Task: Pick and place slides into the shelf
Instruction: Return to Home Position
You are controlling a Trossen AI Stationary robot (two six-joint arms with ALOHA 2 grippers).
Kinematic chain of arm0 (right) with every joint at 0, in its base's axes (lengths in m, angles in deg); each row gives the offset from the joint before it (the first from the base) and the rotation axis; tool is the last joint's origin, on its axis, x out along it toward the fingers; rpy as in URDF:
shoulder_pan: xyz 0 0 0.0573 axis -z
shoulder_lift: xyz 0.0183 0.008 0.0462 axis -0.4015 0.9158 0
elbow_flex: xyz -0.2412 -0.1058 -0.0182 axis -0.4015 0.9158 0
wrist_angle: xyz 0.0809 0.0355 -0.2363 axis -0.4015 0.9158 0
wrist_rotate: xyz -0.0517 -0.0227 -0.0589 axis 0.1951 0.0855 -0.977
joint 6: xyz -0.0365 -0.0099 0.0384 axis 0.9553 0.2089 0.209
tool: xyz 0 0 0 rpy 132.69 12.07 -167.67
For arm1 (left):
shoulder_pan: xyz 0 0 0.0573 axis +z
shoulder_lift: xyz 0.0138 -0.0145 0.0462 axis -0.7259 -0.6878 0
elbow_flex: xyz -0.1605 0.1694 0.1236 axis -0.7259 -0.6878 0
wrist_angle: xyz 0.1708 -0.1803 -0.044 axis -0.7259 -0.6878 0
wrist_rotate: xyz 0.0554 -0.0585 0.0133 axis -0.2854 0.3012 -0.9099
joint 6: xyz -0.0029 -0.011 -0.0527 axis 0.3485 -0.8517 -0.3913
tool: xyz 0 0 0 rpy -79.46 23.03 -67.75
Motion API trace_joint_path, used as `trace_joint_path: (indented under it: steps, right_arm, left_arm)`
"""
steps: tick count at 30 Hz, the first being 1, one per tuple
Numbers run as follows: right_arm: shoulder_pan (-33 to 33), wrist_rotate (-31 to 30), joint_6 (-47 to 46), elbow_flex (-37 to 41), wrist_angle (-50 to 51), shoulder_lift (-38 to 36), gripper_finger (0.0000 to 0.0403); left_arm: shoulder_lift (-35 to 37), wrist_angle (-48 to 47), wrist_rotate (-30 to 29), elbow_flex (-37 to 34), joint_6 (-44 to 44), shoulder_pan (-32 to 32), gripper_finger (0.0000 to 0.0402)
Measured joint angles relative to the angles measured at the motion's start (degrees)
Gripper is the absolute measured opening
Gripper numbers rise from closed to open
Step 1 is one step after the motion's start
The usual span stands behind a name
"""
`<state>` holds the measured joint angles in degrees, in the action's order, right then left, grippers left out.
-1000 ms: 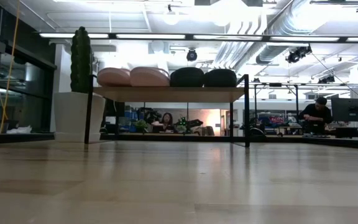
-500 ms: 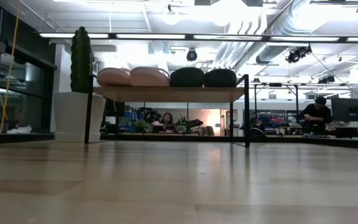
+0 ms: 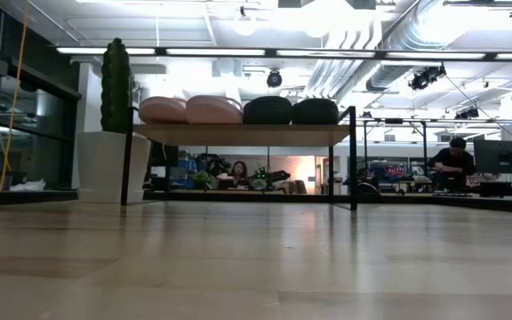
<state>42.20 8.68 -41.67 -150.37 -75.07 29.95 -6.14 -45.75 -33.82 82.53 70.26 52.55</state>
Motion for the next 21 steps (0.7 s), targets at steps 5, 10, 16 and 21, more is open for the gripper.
trace_joint_path:
  steps: [5,10,16,21]
  right_arm:
    - [0.0,-0.39,-1.5,9.01,-7.21,-4.51,0.0]
    - [0.0,-2.32,-2.23,16.97,-12.75,-10.18,0.0]
    - [0.0,-1.71,-3.45,27.05,-19.12,-18.38,0.0]
    - [0.0,-3.31,-5.42,34.85,-24.3,-25.51,0.0]
  left_arm:
    - [2.28,3.9,2.28,-7.19,-0.9,0.0,0.0001]
    - [3.4,5.81,3.54,-10.67,-0.96,0.0,0.0001]
    - [6.99,7.77,5.78,-14.59,-1.22,0.0,0.0002]
    - [12.04,11.35,5.8,-20.53,-1.86,-0.01,0.0002]
